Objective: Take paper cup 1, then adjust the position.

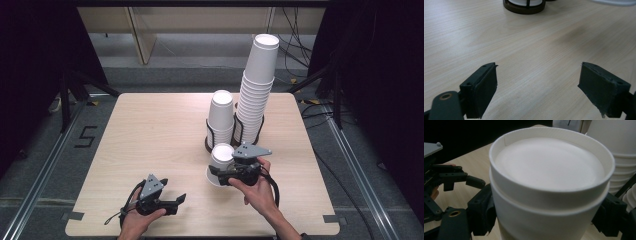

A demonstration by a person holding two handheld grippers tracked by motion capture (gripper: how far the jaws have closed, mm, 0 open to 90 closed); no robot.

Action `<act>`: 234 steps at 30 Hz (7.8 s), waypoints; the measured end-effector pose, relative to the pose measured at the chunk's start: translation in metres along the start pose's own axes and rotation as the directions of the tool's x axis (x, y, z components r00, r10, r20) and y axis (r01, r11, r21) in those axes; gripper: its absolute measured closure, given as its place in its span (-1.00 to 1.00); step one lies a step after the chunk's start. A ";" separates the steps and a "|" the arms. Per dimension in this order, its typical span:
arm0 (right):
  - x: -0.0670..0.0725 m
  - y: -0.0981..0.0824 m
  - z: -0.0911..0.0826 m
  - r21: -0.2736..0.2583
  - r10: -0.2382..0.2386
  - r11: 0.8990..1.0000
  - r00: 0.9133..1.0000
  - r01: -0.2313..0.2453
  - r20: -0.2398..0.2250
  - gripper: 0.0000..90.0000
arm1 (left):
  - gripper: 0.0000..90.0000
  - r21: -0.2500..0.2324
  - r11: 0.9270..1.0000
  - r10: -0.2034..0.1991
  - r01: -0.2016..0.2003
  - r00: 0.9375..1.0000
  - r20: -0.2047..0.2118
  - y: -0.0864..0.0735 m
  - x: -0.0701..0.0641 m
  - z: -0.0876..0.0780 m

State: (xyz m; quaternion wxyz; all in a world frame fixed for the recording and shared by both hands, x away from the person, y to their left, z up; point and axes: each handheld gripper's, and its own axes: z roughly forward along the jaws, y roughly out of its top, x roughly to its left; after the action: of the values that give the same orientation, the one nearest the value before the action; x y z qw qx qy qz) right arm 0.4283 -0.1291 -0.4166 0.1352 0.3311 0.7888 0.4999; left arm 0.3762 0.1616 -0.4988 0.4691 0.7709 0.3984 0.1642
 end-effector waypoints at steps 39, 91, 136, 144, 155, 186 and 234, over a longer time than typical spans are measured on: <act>0.026 -0.007 0.012 -0.008 -0.017 1.000 0.996 0.017 -0.083 -0.56 | -0.68 -0.268 0.952 0.199 -0.149 0.965 0.171 0.008 -0.035 0.005; 0.036 0.004 0.000 0.088 -0.034 0.994 0.942 0.066 -0.333 -0.52 | -0.81 -0.125 0.905 0.424 -0.407 0.891 0.162 0.011 -0.045 0.008; 0.032 0.025 -0.032 0.159 -0.271 0.925 0.893 0.344 -0.359 -0.63 | -0.73 -0.144 0.880 0.474 -0.452 0.851 0.226 0.015 -0.039 -0.009; 0.050 0.022 -0.035 0.228 -0.430 0.807 0.806 0.545 -0.405 -0.58 | -0.73 -0.091 0.808 0.586 -0.582 0.779 0.221 0.016 -0.049 -0.010; 0.073 0.004 -0.015 0.386 -0.559 0.606 0.718 0.696 -0.415 -0.60 | -0.72 -0.088 0.748 0.656 -0.658 0.712 0.252 0.017 -0.060 -0.012; 0.028 0.007 -0.028 0.161 -0.503 0.749 0.709 0.643 -0.494 -0.51 | -0.69 -0.356 0.921 0.302 -0.158 0.867 0.396 0.020 -0.033 -0.021; 0.049 -0.008 -0.002 0.166 -0.475 0.766 0.721 0.621 -0.504 -0.51 | -0.70 -0.390 0.908 0.305 -0.152 0.879 0.366 0.026 -0.045 -0.024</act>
State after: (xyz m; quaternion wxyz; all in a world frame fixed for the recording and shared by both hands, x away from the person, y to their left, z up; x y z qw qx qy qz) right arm 0.3875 -0.1007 -0.4171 0.0442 -0.0232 0.9315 0.3603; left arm 0.3447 0.1352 -0.4587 0.6499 0.7341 0.1574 0.1181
